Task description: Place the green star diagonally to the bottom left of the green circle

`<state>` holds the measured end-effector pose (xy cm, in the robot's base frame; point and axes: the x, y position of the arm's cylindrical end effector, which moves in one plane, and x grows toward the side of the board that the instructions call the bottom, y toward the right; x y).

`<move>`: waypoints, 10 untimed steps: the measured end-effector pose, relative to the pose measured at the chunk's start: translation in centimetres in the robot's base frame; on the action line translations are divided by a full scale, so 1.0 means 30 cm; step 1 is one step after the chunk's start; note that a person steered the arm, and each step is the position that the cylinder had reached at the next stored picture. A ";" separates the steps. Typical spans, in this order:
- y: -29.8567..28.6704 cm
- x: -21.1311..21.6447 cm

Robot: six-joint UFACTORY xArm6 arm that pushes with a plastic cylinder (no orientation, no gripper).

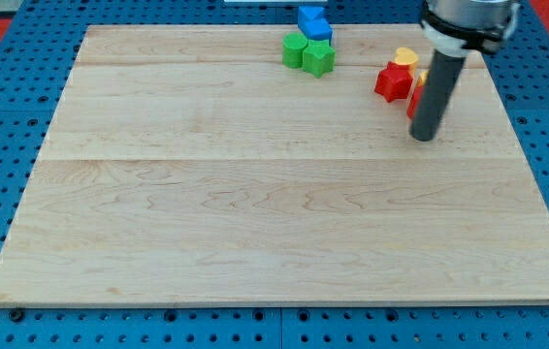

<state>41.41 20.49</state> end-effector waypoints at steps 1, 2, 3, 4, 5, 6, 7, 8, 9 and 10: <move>0.327 -0.138; 0.346 -0.473; 0.228 -0.667; 0.118 -0.744; 0.118 -0.744; -0.072 -0.743; -0.324 -0.695; -0.386 -0.600; -0.523 -0.464; -0.719 -0.383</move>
<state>29.92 -1.07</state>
